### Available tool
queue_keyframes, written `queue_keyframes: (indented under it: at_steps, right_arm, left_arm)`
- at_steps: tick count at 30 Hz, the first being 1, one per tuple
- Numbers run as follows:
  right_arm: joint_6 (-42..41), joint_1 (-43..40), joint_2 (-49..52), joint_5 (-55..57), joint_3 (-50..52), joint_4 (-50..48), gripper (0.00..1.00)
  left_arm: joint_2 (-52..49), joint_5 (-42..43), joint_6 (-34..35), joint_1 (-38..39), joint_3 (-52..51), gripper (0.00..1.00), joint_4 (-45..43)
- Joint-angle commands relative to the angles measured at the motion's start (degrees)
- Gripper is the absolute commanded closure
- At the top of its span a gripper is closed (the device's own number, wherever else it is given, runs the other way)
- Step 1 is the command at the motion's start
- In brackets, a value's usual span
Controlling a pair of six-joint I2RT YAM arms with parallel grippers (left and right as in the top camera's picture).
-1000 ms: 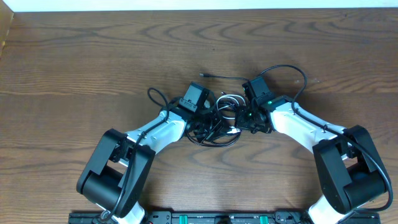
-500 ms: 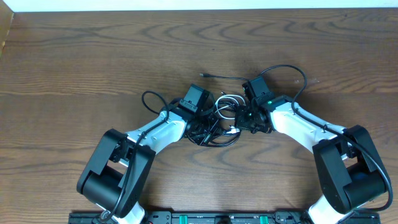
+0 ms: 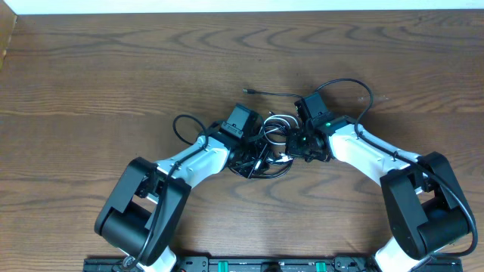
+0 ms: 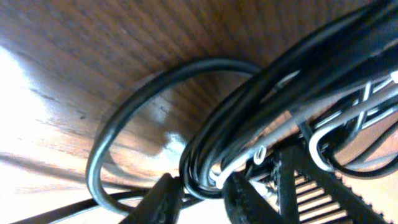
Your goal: Untangle cables
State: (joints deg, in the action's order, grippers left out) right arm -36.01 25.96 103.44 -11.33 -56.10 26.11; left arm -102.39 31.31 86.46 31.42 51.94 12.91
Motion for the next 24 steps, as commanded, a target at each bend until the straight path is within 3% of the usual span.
queue_keyframes:
  at_steps: [1,6,10,24]
  right_arm:
    - [-0.6,0.0,4.6,2.8,2.6,0.9,0.99]
    - [-0.6,0.0,4.6,2.8,2.6,0.9,0.99]
    - [-0.6,0.0,4.6,2.8,2.6,0.9,0.99]
    - [-0.6,0.0,4.6,2.8,2.6,0.9,0.99]
  left_arm:
    - [-0.8,-3.5,4.2,1.4,-0.5,0.78,0.3]
    - [-0.8,-5.5,4.6,2.2,-0.5,0.81,0.3]
    - [-0.8,-7.3,5.0,2.3,-1.1,0.92,0.3]
    - [0.8,-4.3,-3.0,-0.3,-1.6,0.92,-6.6]
